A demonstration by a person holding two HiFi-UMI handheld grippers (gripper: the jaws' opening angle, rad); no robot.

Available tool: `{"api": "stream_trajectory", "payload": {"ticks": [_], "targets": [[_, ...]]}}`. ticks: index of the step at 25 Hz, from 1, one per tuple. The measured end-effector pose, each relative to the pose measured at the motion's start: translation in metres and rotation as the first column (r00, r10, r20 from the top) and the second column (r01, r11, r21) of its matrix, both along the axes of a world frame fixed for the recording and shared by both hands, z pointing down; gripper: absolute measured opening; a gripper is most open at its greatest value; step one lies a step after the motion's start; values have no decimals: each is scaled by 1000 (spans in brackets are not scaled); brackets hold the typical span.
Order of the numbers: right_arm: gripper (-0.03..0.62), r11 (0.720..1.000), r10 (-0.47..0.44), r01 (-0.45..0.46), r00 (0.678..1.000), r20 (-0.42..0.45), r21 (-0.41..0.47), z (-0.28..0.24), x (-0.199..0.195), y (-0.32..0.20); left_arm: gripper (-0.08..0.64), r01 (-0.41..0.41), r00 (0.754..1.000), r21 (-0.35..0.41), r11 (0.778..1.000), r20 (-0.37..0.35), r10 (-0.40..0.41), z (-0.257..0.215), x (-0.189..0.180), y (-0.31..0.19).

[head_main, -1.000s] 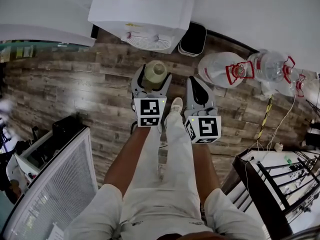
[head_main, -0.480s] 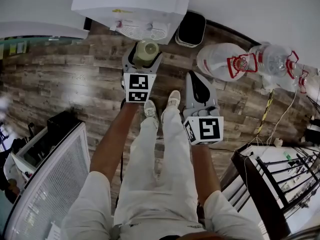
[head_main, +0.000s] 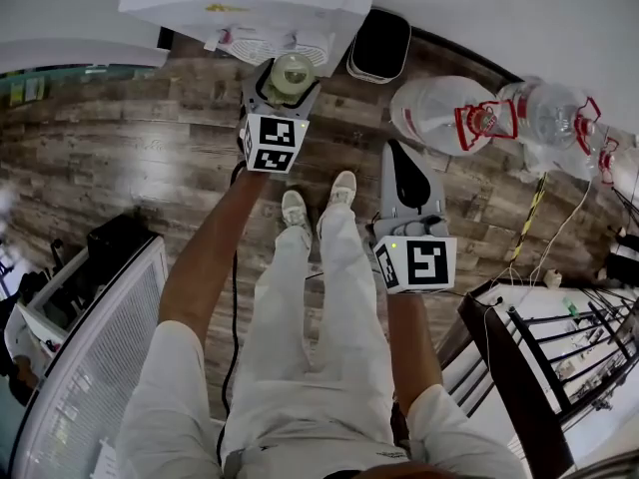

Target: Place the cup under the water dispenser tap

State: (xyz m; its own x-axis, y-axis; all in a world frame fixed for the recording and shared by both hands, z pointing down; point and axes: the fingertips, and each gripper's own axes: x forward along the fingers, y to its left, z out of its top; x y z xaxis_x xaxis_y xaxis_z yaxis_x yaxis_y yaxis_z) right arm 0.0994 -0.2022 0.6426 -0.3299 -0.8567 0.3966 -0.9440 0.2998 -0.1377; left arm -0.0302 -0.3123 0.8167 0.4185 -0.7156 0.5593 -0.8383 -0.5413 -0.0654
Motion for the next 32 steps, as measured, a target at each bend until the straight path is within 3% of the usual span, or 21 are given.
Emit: {"api": "stream_trajectory", "payload": {"ticks": [32], "targets": [[-2,999,8,-8,1000,2,-45,24,7,-24,373,56,998,-72,996,-13,-57,74,4,-52]]}}
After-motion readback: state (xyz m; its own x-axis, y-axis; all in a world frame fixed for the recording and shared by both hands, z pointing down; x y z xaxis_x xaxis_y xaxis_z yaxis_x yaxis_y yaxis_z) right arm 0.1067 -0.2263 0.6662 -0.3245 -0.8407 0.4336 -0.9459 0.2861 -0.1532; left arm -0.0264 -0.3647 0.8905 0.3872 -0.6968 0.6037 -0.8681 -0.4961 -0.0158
